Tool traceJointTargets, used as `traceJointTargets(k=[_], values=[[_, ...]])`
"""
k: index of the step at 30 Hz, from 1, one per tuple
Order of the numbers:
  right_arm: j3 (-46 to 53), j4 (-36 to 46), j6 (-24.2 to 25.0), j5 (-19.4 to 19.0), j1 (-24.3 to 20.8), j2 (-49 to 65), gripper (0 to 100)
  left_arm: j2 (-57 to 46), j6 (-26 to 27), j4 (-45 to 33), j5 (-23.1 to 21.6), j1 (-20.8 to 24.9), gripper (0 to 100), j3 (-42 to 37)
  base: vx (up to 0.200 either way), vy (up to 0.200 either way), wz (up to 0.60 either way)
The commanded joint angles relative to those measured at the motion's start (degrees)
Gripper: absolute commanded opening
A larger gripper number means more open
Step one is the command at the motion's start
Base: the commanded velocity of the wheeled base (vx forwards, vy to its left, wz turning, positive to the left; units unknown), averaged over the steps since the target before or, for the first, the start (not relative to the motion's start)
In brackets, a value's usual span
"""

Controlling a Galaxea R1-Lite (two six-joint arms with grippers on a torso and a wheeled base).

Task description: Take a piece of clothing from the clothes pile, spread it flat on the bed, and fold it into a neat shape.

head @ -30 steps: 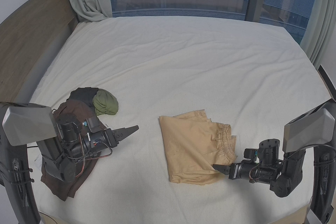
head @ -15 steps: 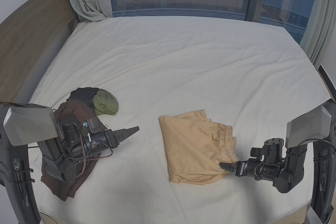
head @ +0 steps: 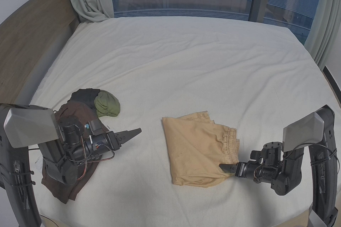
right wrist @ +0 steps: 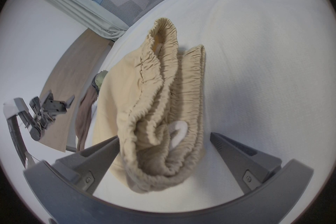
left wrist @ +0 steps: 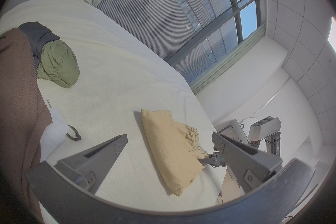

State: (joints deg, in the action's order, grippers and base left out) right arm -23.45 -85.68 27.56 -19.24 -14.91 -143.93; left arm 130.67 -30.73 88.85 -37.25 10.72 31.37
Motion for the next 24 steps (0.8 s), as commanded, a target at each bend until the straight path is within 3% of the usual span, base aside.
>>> traceJointTargets(k=[1, 9, 24], values=[[-1.51, -2.65, 2.94, -1.51, -0.30, -1.96, 100, 0.02, -0.03, 0.01, -0.01, 0.01, 100, 0.01, 0.000, 0.000, 0.00], [-4.49, -2.74, 7.94, -4.49, -0.47, -2.32, 100, 0.11, -0.03, 0.01, -0.01, 0.01, 100, 0.01, 0.000, 0.000, 0.00], [-7.13, -2.83, 11.72, -4.32, -3.55, -2.93, 100, 0.11, -0.12, 0.01, -0.01, -0.08, 100, 0.19, 0.000, 0.000, 0.00]])
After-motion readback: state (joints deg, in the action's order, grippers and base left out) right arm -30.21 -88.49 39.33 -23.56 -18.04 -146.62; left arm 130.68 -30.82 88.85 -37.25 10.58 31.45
